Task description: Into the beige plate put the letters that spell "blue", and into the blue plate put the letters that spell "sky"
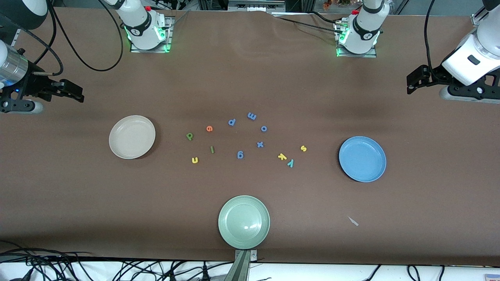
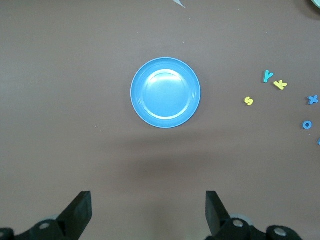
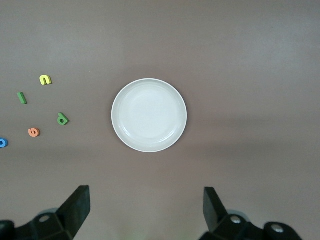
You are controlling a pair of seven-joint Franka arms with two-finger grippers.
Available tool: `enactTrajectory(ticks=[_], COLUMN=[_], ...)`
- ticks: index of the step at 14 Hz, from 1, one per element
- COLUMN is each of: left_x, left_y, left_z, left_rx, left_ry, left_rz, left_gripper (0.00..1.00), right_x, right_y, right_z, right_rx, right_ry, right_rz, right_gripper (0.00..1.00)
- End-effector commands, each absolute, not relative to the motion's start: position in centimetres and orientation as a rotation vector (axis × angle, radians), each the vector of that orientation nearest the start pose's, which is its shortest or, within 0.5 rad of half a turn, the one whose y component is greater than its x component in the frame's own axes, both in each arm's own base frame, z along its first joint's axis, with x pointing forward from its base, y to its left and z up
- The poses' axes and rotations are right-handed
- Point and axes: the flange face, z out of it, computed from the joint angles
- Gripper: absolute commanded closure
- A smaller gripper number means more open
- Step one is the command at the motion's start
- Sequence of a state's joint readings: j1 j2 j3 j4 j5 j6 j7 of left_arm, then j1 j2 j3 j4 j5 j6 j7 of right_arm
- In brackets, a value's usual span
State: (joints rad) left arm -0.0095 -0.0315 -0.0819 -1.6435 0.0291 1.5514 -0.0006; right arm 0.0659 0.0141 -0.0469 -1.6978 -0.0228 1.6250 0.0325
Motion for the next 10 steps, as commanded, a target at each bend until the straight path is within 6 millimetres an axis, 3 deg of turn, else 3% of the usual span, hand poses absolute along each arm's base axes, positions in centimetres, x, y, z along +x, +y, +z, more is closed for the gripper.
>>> enactTrajectory(ticks=[1, 6, 10], left_x=[54.1, 54.1, 54.1], left_y=[-4.7, -4.7, -4.7], left_z=[61.1, 61.1, 61.1], left_rx=[-3.075, -3.075, -3.075], left_ry=[0.127, 0.127, 0.127], left_rz=[0.094, 0.094, 0.094], left_gripper=[0.00, 0.00, 0.00], right_x=[55.9, 55.9, 55.9], right_y=[0.8, 1.8, 1.4], right_z=[56.7, 56.7, 56.7], right_rx=[-3.145, -3.147, -3.147], right_ry=[0.007, -0.022, -0.015], right_rz=[0.145, 0.145, 0.145], right_gripper=[0.00, 0.00, 0.00])
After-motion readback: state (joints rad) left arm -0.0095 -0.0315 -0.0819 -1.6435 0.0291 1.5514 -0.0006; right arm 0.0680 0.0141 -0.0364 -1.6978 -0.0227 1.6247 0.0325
